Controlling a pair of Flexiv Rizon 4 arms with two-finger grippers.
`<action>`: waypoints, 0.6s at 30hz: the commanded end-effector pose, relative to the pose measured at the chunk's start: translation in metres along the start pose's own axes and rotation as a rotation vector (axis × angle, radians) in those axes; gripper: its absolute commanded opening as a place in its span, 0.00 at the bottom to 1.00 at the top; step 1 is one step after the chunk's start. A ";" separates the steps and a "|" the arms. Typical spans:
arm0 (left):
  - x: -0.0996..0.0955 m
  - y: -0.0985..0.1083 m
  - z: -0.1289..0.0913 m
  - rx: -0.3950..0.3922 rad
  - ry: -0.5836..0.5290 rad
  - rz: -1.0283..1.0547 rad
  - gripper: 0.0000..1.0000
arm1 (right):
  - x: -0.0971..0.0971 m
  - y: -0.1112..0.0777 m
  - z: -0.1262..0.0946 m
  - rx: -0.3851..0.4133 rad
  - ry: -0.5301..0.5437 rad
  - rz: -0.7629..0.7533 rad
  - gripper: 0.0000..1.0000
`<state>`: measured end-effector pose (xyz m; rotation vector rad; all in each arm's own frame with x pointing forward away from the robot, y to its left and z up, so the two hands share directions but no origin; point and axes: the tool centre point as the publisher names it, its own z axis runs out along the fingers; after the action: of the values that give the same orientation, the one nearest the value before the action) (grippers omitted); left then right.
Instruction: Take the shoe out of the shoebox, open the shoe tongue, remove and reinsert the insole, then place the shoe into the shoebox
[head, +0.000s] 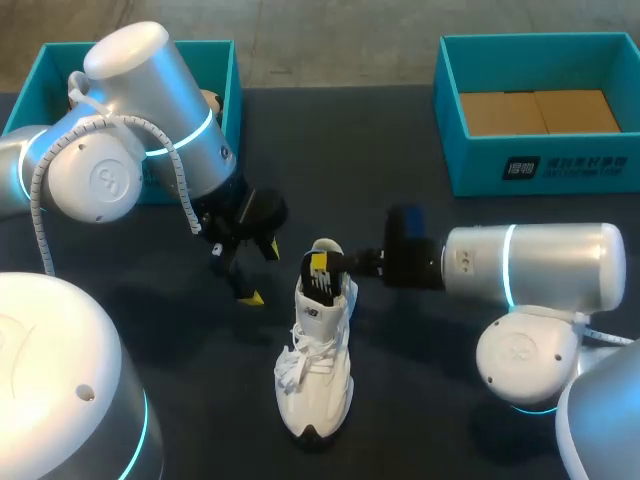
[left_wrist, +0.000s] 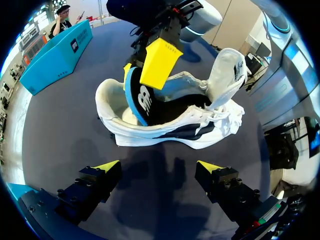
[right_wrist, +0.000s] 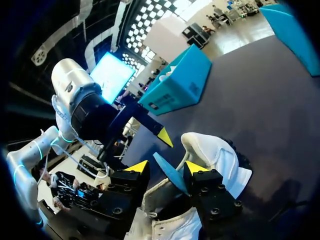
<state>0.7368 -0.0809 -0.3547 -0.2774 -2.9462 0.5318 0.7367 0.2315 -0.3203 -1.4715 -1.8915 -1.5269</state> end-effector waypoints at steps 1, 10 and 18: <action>0.001 0.000 0.000 -0.003 -0.002 -0.001 1.00 | 0.005 -0.001 -0.001 -0.013 -0.121 -0.003 0.45; 0.001 0.000 0.000 -0.003 -0.002 -0.001 1.00 | -0.009 -0.006 -0.003 -0.055 -0.122 -0.002 0.44; 0.001 0.000 0.000 -0.003 -0.002 -0.001 1.00 | -0.017 -0.003 0.003 -0.044 -0.119 0.015 0.28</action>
<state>0.7368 -0.0809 -0.3547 -0.2774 -2.9462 0.5318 0.7396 0.2184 -0.3360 -1.5666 -1.8913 -1.5533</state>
